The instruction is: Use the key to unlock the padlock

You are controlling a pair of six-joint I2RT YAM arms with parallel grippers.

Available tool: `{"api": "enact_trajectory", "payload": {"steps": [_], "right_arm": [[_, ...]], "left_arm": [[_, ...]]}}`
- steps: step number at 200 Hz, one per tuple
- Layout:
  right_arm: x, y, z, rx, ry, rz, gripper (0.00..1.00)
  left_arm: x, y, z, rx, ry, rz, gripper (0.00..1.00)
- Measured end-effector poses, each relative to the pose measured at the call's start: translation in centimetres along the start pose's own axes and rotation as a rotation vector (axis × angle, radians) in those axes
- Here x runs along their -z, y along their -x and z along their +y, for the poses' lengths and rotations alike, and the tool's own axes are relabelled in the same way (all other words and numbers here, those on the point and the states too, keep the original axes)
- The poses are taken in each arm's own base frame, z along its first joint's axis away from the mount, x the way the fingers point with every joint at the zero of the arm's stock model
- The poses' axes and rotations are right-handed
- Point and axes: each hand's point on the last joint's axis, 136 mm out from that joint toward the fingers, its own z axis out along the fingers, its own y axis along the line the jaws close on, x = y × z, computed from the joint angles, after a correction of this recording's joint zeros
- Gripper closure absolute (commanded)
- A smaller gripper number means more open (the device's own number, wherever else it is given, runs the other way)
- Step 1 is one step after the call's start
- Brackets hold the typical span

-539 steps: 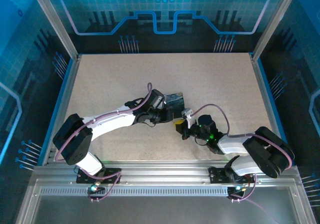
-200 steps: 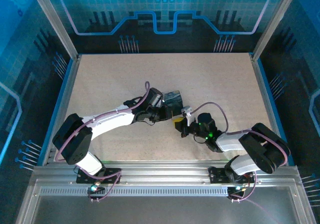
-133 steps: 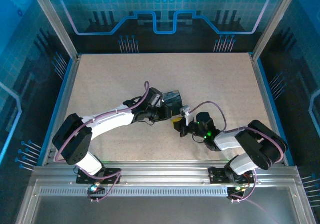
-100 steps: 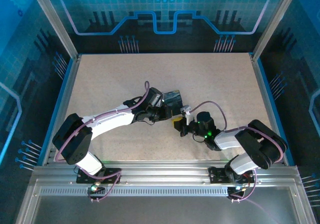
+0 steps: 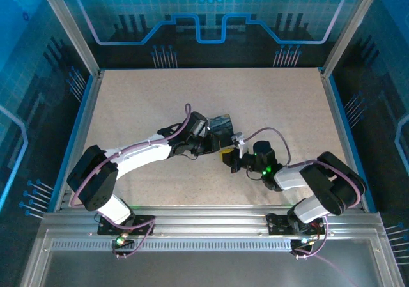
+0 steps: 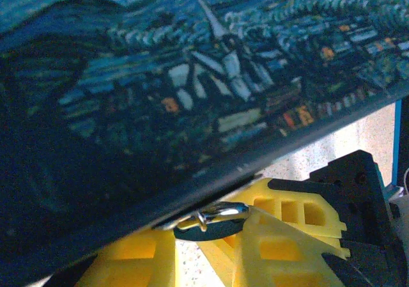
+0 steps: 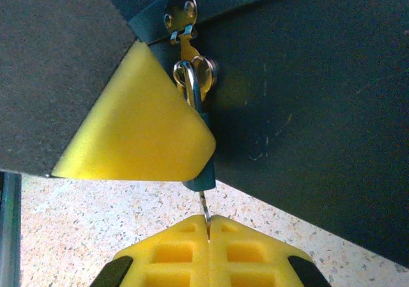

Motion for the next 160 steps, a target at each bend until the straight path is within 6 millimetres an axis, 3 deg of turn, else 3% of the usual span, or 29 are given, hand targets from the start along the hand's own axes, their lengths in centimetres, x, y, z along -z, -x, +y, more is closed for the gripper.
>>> {"api": "enact_trajectory", "payload": {"steps": [101,160], "right_arm": [[-0.4,0.7,0.1,-0.009,0.011,-0.006,1.0],[-1.8,1.2,-0.6,-0.03,0.007,0.006,1.0]], "left_arm": [[0.0,0.2,0.0,0.0,0.0,-0.006,0.78],[0.1,1.6,1.2,0.004,-0.015,-0.031,0.78]]}}
